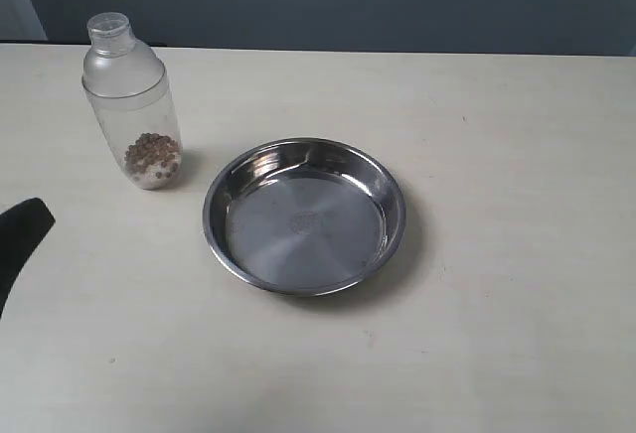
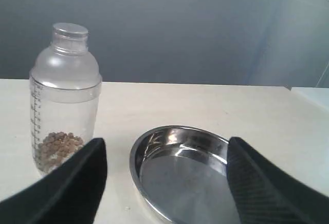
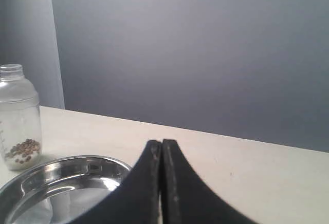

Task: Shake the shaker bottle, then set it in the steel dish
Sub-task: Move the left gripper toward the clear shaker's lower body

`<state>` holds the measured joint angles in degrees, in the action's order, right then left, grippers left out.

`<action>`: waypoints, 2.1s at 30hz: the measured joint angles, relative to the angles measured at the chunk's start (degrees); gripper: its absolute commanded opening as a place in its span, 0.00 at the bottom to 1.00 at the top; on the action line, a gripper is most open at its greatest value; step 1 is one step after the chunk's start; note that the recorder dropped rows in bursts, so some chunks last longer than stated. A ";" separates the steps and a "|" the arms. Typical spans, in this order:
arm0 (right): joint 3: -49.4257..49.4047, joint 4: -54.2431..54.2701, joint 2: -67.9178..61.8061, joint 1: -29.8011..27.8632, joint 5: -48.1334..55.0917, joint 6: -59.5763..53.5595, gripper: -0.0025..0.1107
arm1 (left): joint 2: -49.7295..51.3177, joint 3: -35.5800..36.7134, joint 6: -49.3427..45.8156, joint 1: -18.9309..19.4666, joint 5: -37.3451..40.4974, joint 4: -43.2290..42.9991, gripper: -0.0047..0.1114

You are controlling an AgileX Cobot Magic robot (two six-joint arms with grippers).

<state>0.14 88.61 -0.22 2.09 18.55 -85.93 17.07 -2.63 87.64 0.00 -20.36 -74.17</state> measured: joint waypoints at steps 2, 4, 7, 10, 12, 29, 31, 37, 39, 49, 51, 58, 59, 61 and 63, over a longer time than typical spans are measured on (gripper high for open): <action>0.00 0.00 0.00 0.00 0.00 0.00 0.02 | 1.73 -1.72 -1.72 0.00 1.03 0.28 0.59; 0.00 0.00 0.00 0.00 0.00 0.00 0.02 | 4.08 -4.36 -3.92 -0.06 2.97 0.12 0.59; 0.00 0.00 0.00 0.00 0.00 0.00 0.02 | 8.71 -8.59 -7.27 0.00 7.13 -2.37 0.59; 0.00 0.00 0.00 0.00 0.00 0.00 0.02 | 15.51 -10.96 -8.74 0.00 10.73 -3.83 0.58; 0.00 0.00 0.00 0.00 0.00 0.00 0.02 | 19.65 -11.50 -9.02 0.00 12.18 -3.83 0.57; 0.00 0.00 0.00 0.00 0.00 0.00 0.02 | 26.15 -13.24 -14.46 0.00 4.82 -3.83 0.53; 0.00 0.00 0.00 0.00 0.00 0.00 0.02 | 26.15 -13.24 -14.57 0.00 4.82 -3.83 0.47; 0.00 0.00 0.00 0.00 0.00 0.00 0.02 | 28.24 -13.33 -14.58 0.00 5.93 -1.04 0.45; 0.00 0.00 0.00 0.00 0.00 0.00 0.02 | 30.84 -13.44 -14.74 0.00 6.71 1.87 0.61; 0.00 0.00 0.00 0.00 0.00 0.00 0.02 | 51.52 -18.33 -31.07 0.00 8.57 23.59 0.70; 0.00 0.00 0.00 0.00 0.00 0.00 0.02 | 55.05 -19.77 -35.53 0.00 8.93 27.99 0.69; 0.00 0.00 0.00 0.00 0.00 0.00 0.02 | 58.41 -21.53 -41.36 -0.06 5.39 31.44 0.62; 0.00 0.00 0.00 0.00 0.00 0.00 0.02 | 58.41 -21.55 -41.87 -0.06 5.17 31.61 0.61; 0.00 0.00 0.00 0.00 0.00 0.00 0.02 | 58.41 -21.65 -43.14 -0.06 4.77 31.75 0.63; 0.00 0.00 0.00 0.00 0.00 0.00 0.02 | 58.51 -21.65 -45.17 0.00 4.04 31.59 0.68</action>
<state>0.14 88.61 -0.22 2.09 18.55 -85.93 75.59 -24.28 42.47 0.00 -16.31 -42.59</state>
